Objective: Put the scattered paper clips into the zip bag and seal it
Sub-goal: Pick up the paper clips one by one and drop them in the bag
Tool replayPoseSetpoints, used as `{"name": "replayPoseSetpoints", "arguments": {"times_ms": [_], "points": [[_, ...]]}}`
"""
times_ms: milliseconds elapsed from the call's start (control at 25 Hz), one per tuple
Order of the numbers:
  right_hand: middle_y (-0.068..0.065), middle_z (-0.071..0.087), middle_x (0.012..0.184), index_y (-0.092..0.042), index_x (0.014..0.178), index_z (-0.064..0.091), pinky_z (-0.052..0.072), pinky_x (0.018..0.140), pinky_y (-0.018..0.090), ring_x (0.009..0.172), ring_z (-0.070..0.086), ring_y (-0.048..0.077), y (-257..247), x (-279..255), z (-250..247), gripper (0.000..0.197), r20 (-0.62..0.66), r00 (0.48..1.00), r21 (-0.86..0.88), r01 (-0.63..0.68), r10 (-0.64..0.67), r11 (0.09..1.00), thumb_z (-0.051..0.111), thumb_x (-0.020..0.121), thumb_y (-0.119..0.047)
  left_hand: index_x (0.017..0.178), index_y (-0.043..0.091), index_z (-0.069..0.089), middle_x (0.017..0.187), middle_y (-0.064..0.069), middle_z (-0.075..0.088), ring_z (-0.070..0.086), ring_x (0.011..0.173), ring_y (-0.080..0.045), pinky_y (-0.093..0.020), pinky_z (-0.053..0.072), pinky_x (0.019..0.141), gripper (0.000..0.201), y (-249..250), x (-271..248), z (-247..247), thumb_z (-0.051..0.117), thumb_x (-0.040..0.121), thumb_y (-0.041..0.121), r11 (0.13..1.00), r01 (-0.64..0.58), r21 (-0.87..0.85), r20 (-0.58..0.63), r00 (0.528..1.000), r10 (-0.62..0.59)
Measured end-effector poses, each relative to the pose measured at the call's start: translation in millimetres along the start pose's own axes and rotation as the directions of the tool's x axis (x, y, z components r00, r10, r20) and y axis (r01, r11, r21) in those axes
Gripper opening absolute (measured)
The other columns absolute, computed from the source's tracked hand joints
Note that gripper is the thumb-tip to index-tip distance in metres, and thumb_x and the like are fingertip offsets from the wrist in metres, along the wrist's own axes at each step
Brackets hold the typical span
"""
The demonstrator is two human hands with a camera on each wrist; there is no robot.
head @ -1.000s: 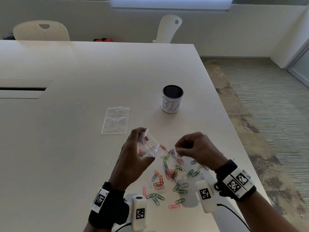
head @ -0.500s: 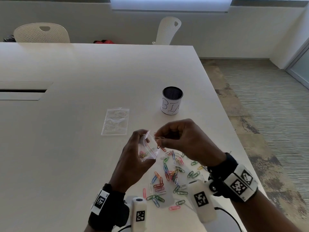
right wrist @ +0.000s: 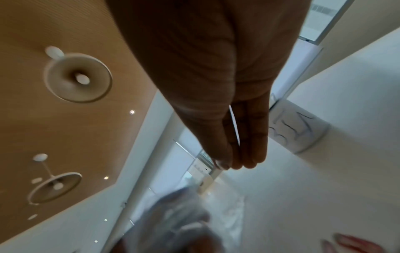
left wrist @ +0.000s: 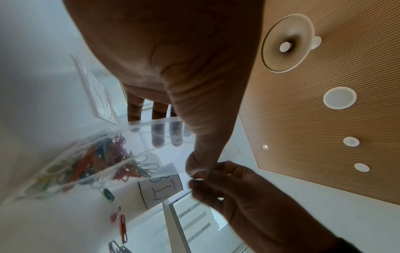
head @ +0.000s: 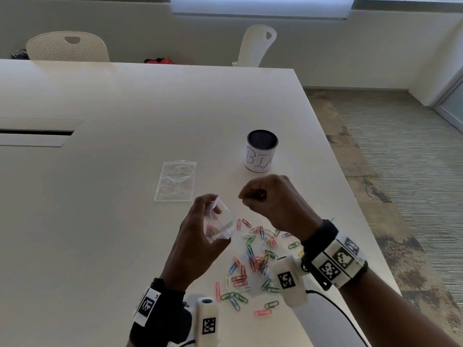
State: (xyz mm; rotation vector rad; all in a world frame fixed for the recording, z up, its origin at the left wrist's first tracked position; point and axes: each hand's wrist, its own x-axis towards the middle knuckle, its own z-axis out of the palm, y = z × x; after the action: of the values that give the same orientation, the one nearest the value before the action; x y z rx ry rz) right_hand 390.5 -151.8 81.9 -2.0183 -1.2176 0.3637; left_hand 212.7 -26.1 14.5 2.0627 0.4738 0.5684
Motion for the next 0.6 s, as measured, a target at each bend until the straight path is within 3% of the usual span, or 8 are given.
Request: {"name": "replayPoseSetpoints", "arguments": {"times_ms": [160,320,400,600], "points": [[-0.002,0.075,0.113,-0.017,0.109,0.078,0.06,0.09,0.033,0.096,0.067,0.008,27.0,8.7,36.2,0.018,0.281,0.959,-0.15,0.086,-0.041,0.985,0.077,0.091,-0.016,0.14,0.029,0.043,0.118,0.019,0.06,0.063,0.111,-0.001,-0.013,0.055,0.085,0.073,-4.2,-7.7,-2.6,0.087,0.083,0.024,1.0,0.004,0.007,-0.038,0.999,-0.003],[-0.003,0.072,0.12,-0.018,0.112,0.077,0.057,0.096,0.036,0.107,0.064,0.013,35.4,17.2,60.2,0.017,0.404,0.907,-0.237,0.23,-0.12,0.944,0.069,0.098,-0.017,0.142,0.03,0.042,0.122,0.021,0.059,0.063,0.114,-0.001,-0.018,0.055,0.089,0.074,-7.2,-9.4,-2.3,0.087,0.083,0.027,1.0,0.016,0.003,-0.043,0.999,-0.016],[-0.002,0.07,0.125,-0.018,0.115,0.077,0.056,0.098,0.034,0.111,0.062,0.012,39.5,13.2,53.3,0.021,0.457,0.882,-0.287,0.269,-0.115,0.92,0.062,0.101,-0.012,0.14,0.029,0.043,0.122,0.018,0.058,0.062,0.113,-0.003,-0.013,0.055,0.087,0.072,-5.7,-9.0,-1.6,0.087,0.084,0.024,1.0,0.009,-0.003,-0.033,0.999,-0.009],[-0.005,0.066,0.132,-0.019,0.123,0.075,0.056,0.099,0.027,0.114,0.063,0.009,44.0,-17.3,16.2,0.026,0.509,0.861,-0.249,0.158,-0.01,0.956,0.059,0.103,-0.012,0.138,0.028,0.043,0.119,0.01,0.06,0.063,0.109,-0.009,-0.009,0.053,0.081,0.069,-2.4,-7.7,0.7,0.085,0.084,0.018,1.0,-0.005,-0.019,-0.027,1.0,0.004]]}}
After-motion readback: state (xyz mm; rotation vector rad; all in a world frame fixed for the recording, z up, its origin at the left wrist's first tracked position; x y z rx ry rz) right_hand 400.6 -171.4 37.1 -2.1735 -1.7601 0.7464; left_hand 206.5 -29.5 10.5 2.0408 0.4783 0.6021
